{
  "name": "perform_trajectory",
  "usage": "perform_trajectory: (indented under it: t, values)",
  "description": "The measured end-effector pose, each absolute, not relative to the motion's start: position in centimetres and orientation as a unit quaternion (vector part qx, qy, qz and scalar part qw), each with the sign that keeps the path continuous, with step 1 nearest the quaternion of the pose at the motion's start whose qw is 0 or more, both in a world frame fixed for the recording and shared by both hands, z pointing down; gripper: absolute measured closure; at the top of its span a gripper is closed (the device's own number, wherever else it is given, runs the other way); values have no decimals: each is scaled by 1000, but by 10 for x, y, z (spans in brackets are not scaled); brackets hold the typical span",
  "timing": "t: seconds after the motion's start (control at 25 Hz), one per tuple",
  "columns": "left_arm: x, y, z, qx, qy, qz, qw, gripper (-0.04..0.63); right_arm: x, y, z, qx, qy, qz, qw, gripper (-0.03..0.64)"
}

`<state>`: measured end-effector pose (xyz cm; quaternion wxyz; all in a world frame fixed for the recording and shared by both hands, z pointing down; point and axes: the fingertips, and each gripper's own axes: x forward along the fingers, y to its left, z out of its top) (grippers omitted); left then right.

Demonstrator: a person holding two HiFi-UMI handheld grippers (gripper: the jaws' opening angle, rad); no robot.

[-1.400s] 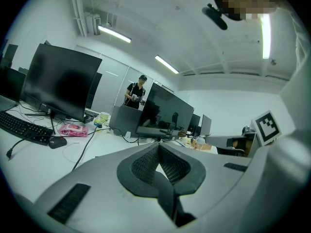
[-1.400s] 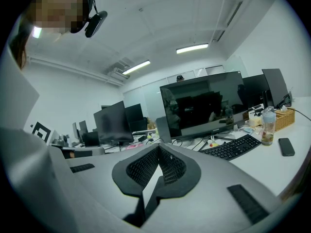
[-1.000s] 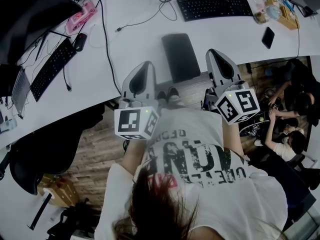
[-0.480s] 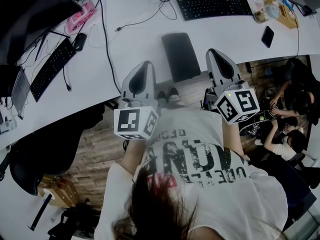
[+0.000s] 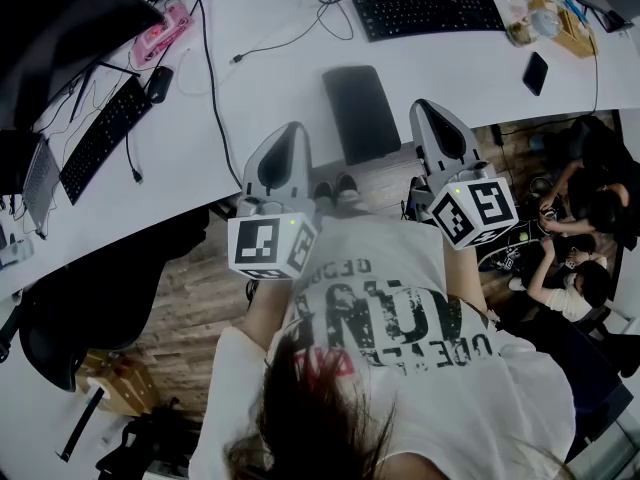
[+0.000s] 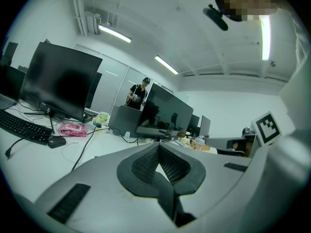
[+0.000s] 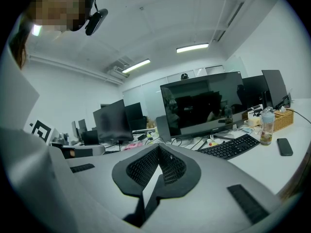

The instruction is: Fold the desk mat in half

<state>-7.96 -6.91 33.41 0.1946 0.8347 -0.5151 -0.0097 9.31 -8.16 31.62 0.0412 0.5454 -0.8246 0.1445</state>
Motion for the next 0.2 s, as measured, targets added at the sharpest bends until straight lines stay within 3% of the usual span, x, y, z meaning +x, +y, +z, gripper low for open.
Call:
perform_trajectory:
  t: [0.2]
  values:
    - [-77,-71,334,835,-514,-10,194,594,98,-84,316,549,-822,144,39,618]
